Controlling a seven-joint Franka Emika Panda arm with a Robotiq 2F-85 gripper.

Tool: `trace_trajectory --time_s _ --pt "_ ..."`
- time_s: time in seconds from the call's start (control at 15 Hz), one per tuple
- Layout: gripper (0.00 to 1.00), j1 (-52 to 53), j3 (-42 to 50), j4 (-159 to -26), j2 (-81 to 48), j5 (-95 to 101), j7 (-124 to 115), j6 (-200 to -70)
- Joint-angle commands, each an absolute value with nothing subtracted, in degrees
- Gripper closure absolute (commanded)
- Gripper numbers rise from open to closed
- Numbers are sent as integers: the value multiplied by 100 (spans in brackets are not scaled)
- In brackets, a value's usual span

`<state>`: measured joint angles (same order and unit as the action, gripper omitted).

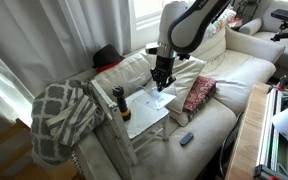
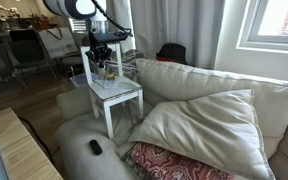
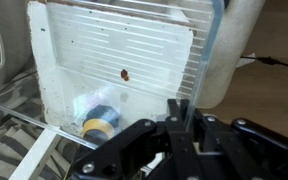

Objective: Put the chair, then place the torch in it

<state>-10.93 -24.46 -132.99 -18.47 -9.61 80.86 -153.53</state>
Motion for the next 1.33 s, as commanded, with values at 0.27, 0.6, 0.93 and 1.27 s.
trace_trajectory --time_s 0.27,0.6,0.93,1.27 --pt "41 -752 -2200 -13135 -1957 -1395 8173 -15435" --pt "4 -644 -2119 -13147 -1998 -1514 7957 -15728" --pt "0 -838 -2469 -13114 -2208 -2113 7875 -16659" --pt "0 -748 -2325 -13215 -2172 -1647 7531 -16924"
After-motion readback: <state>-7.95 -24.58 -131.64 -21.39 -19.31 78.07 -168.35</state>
